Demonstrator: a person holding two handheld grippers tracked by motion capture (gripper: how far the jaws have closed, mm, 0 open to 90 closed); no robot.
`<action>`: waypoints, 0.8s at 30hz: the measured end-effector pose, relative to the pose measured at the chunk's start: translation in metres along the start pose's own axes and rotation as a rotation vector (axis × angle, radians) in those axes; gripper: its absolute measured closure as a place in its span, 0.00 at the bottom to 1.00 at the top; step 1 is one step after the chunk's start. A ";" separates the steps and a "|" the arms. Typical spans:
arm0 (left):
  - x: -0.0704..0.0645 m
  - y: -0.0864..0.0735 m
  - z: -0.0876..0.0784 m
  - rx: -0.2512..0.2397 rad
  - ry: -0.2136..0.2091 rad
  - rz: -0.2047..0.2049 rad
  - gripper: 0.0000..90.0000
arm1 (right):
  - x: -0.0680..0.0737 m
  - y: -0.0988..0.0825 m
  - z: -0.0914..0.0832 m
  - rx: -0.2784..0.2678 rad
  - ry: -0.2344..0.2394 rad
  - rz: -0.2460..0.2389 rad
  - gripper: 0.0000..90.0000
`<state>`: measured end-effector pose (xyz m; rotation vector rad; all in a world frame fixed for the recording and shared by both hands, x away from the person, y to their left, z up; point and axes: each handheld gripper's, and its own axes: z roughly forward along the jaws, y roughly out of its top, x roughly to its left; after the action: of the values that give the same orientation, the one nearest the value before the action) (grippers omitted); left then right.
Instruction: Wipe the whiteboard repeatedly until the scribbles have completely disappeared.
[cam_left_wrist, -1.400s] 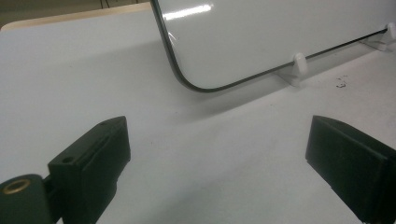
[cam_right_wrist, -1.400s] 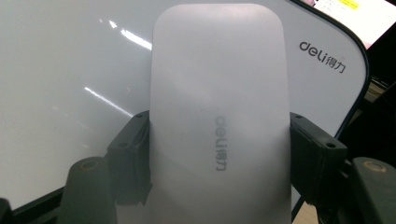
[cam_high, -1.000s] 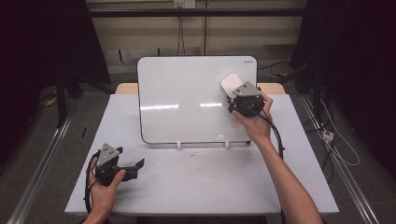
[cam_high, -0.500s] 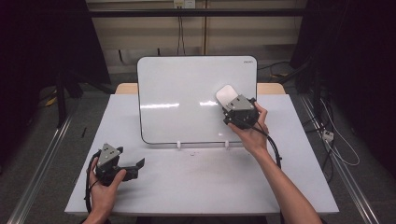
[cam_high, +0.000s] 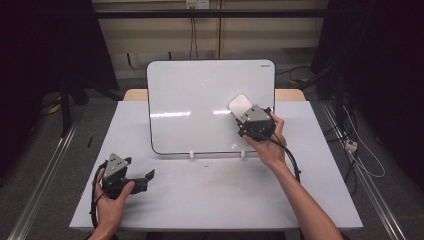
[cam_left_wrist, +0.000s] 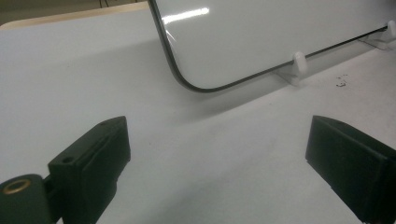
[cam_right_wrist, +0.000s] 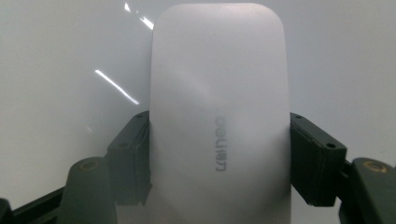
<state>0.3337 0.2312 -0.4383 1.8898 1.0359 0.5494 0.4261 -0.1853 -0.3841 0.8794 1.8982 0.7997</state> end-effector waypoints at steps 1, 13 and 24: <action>0.000 0.000 0.000 -0.001 -0.002 0.002 0.07 | -0.003 0.001 0.000 -0.003 -0.006 0.012 0.35; 0.000 0.000 -0.001 -0.002 0.000 -0.002 0.07 | -0.039 0.013 0.003 0.003 -0.050 0.069 0.35; 0.000 0.000 -0.001 -0.005 0.002 -0.002 0.07 | -0.036 -0.001 -0.003 -0.005 -0.063 0.081 0.35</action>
<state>0.3336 0.2317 -0.4379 1.8838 1.0368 0.5519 0.4368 -0.2160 -0.3676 0.9727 1.8147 0.8160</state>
